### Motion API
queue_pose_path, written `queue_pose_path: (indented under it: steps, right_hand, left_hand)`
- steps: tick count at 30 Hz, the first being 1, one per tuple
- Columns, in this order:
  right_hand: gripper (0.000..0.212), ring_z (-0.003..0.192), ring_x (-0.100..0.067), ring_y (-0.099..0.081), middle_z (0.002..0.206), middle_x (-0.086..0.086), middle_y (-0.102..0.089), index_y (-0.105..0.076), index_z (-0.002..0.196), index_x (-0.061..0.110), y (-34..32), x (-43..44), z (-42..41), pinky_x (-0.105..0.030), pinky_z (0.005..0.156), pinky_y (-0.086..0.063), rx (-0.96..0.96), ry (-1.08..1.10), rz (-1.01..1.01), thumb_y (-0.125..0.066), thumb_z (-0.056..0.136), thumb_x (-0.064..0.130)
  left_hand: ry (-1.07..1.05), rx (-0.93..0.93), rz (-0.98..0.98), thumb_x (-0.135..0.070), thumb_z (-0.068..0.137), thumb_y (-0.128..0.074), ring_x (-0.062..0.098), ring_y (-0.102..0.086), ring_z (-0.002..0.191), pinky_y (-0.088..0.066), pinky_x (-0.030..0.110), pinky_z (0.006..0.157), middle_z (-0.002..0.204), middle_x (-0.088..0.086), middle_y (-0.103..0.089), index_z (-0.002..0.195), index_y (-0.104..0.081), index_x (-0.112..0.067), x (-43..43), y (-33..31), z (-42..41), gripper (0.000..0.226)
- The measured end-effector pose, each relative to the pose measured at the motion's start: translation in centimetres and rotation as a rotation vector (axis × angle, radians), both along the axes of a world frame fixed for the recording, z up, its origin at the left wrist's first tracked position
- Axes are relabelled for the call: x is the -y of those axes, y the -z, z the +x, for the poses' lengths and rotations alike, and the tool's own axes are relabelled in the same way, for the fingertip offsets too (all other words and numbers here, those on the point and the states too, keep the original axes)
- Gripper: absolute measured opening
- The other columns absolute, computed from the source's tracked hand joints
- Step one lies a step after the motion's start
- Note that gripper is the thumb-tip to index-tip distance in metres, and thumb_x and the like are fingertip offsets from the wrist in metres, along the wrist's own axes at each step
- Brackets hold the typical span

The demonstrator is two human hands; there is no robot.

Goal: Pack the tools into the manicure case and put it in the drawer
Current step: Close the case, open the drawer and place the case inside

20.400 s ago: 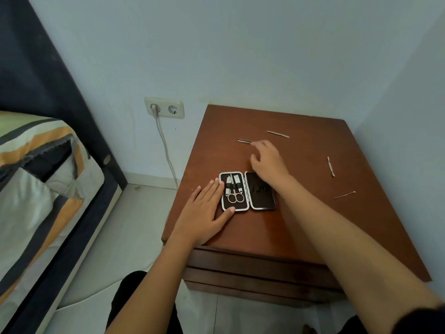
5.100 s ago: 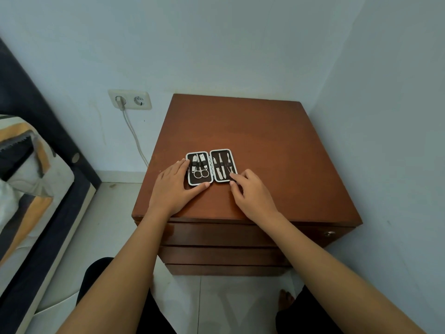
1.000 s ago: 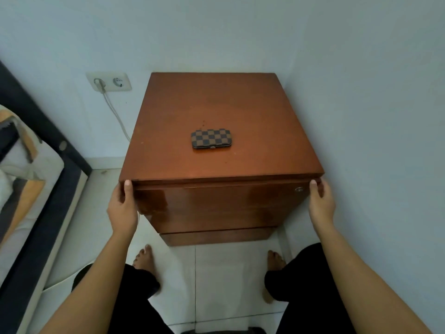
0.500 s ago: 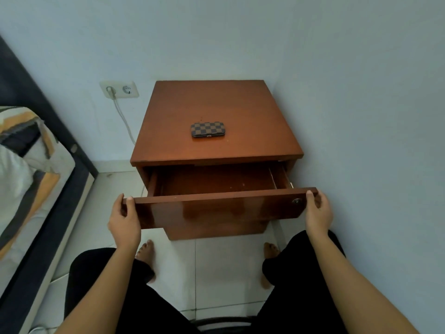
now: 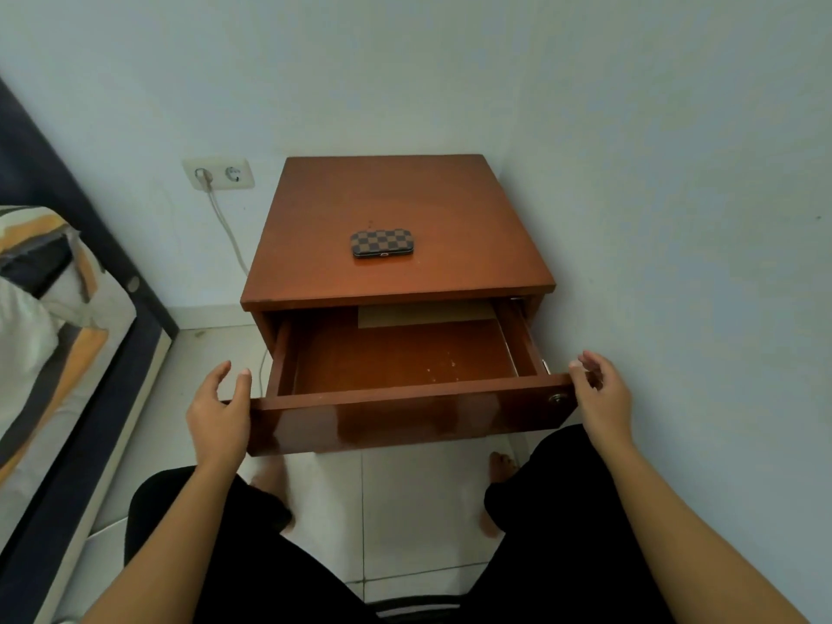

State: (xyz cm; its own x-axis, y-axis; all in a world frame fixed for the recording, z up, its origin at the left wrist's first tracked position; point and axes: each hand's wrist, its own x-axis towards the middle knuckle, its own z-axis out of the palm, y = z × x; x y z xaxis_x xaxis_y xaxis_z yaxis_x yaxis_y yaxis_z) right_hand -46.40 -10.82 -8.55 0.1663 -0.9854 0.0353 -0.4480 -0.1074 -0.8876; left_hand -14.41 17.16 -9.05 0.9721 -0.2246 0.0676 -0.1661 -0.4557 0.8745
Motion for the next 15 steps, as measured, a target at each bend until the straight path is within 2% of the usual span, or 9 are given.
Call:
queue_pose_path:
  steps: [5, 7, 10, 15]
  right_hand:
    - [0.049, 0.128, -0.028, -0.045, 0.136, -0.015, -0.05, -0.045, 0.132, 0.005, -2.7, 3.5, 3.5, -0.041, 0.107, -0.035, -0.357, -0.211, -0.2, -0.055, 0.091, 0.029]
    - [0.051, 0.131, -0.026, -0.041, 0.139, -0.013, -0.048, -0.043, 0.135, 0.006, -4.1, 4.7, 6.5, -0.038, 0.108, -0.033, -0.393, -0.287, -0.263, -0.054, 0.091, 0.03]
    - [0.053, 0.134, -0.022, -0.037, 0.143, -0.01, -0.044, -0.039, 0.138, 0.008, -6.0, 5.8, 12.3, -0.034, 0.109, -0.032, -0.425, -0.438, -0.37, -0.052, 0.092, 0.032]
    - [0.06, 0.137, -0.017, -0.031, 0.148, -0.004, -0.036, -0.031, 0.142, 0.013, -7.1, 6.5, 23.0, -0.035, 0.111, -0.032, -0.497, -0.719, -0.476, -0.051, 0.091, 0.038]
  left_hand:
    - [0.133, 0.248, 0.245, -0.034, 0.092, -0.052, 0.029, -0.042, 0.129, -0.035, 0.048, 0.107, 0.138, 0.014, -0.049, 0.132, -0.049, -0.007, 4.4, -2.8, 3.8, 0.047]
    - [0.22, 0.322, 0.335, -0.035, 0.092, -0.051, 0.029, -0.039, 0.132, -0.033, 0.047, 0.109, 0.14, 0.014, -0.047, 0.133, -0.047, -0.005, 7.2, -3.5, 5.4, 0.05]
    - [0.333, 0.372, 0.462, -0.042, 0.093, -0.047, 0.025, -0.022, 0.142, -0.024, 0.045, 0.113, 0.151, 0.012, -0.033, 0.14, -0.038, -0.007, 11.7, -4.0, 7.7, 0.06]
    - [0.425, 0.358, 0.623, -0.056, 0.093, -0.033, 0.022, -0.006, 0.146, -0.008, 0.039, 0.116, 0.158, 0.008, -0.013, 0.148, -0.019, -0.014, 16.8, -3.5, 10.7, 0.071]
